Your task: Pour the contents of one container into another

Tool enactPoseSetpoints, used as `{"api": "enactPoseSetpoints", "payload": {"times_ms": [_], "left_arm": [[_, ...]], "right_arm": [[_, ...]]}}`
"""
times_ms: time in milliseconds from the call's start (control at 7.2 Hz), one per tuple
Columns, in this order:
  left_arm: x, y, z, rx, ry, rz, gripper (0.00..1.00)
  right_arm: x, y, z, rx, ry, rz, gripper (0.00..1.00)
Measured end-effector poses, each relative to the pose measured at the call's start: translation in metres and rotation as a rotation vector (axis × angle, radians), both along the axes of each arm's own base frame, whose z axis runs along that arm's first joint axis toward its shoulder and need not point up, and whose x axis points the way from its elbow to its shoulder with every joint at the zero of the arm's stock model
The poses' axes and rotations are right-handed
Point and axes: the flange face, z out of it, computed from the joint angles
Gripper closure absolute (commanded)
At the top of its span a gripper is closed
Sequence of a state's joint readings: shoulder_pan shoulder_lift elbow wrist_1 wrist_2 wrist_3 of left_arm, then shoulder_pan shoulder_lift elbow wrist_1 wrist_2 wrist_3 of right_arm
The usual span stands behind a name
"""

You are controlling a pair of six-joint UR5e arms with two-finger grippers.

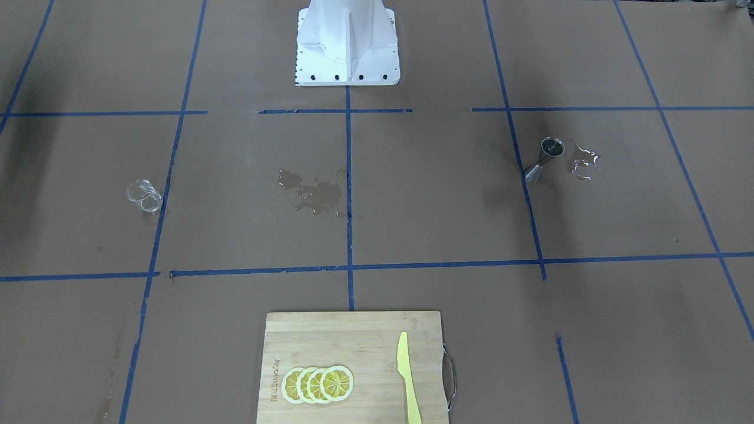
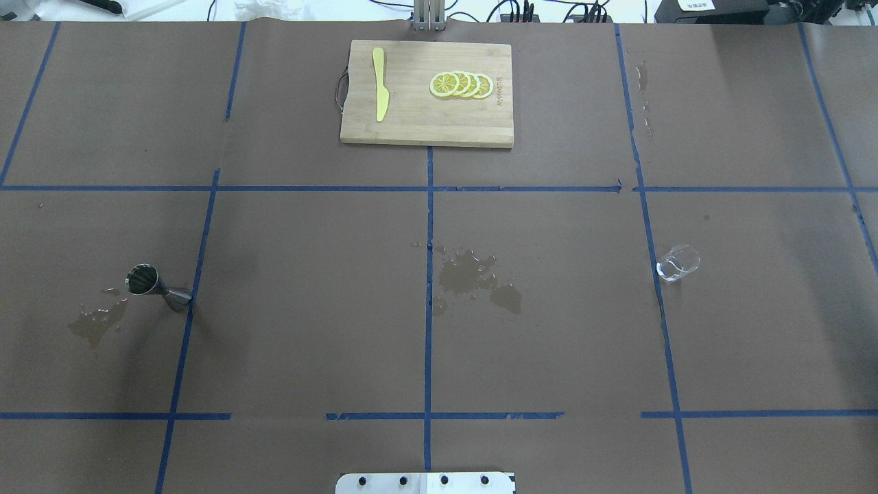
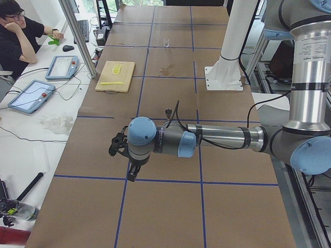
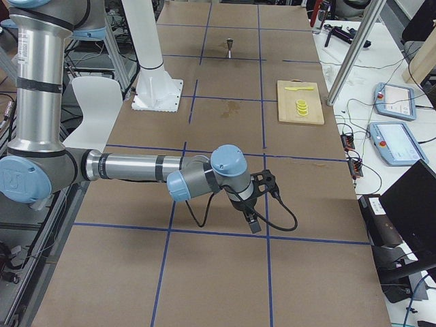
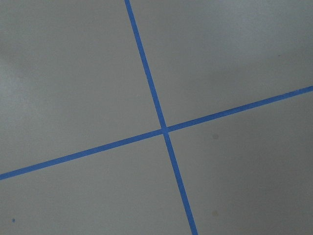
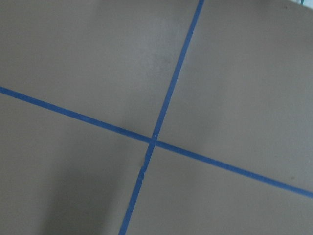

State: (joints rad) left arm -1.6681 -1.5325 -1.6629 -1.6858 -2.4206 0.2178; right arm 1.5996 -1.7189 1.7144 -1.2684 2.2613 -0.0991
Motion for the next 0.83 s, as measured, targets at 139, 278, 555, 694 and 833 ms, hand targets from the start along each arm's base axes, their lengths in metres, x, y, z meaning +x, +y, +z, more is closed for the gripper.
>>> {"api": "enactPoseSetpoints", "payload": {"times_ms": [139, 278, 555, 694, 833], "left_arm": [[0.000, 0.000, 0.001, -0.002, 0.000, 0.001, 0.00], [0.001, 0.000, 0.002, 0.002, -0.001, 0.001, 0.00], [0.001, 0.000, 0.002, 0.016, -0.003, 0.001, 0.00], [0.001, 0.000, 0.002, 0.017, -0.003, 0.002, 0.00], [0.001, 0.001, 0.005, 0.011, -0.002, 0.001, 0.00]], "right_arm": [[0.003, 0.018, 0.019, -0.082, -0.002, 0.007, 0.00], [0.004, 0.033, 0.034, -0.135, -0.002, 0.012, 0.00], [0.002, 0.044, 0.046, -0.174, -0.024, 0.010, 0.00], [0.000, 0.044, 0.044, -0.175, -0.052, 0.004, 0.00], [-0.001, 0.043, 0.039, -0.168, -0.073, 0.000, 0.00]]}}
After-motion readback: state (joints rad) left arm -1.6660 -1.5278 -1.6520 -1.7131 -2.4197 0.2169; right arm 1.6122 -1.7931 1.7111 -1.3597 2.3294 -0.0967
